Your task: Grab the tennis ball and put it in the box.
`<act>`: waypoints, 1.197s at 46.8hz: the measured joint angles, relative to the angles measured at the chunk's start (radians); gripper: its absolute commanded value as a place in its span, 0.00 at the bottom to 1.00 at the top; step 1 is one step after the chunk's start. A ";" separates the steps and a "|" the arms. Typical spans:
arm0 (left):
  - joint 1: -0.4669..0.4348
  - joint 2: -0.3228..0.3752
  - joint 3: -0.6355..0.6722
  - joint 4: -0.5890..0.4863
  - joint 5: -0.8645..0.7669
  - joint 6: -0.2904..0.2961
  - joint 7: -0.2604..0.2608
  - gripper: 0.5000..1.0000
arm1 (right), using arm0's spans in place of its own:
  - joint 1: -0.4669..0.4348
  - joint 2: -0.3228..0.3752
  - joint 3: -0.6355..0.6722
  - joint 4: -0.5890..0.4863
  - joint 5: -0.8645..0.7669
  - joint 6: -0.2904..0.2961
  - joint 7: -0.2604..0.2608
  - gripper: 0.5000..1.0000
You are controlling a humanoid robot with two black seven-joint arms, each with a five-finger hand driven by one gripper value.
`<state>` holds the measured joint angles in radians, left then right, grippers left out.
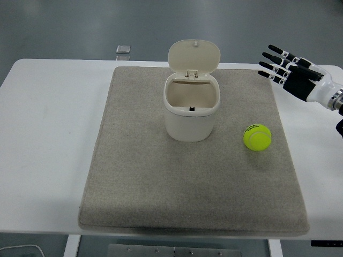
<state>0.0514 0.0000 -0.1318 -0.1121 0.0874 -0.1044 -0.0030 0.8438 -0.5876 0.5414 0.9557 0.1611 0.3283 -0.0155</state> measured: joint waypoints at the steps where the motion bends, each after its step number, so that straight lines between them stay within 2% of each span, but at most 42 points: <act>1: 0.000 0.000 0.000 0.000 0.000 0.000 0.000 0.98 | 0.000 0.000 0.000 0.000 0.000 0.000 0.000 0.81; 41: -0.005 0.000 0.000 0.000 0.000 0.000 0.000 0.98 | 0.005 -0.021 -0.003 -0.017 0.000 -0.020 0.011 0.81; 48: -0.005 0.000 0.000 0.000 0.000 0.000 0.000 0.98 | 0.009 -0.045 -0.002 -0.018 -0.016 0.010 0.010 0.81; 56: -0.005 0.000 0.000 0.000 0.000 0.000 0.000 0.98 | 0.015 -0.092 -0.004 -0.017 -0.053 0.106 0.008 0.81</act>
<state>0.0460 0.0000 -0.1319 -0.1120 0.0871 -0.1042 -0.0031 0.8591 -0.6791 0.5371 0.9386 0.1081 0.4346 -0.0076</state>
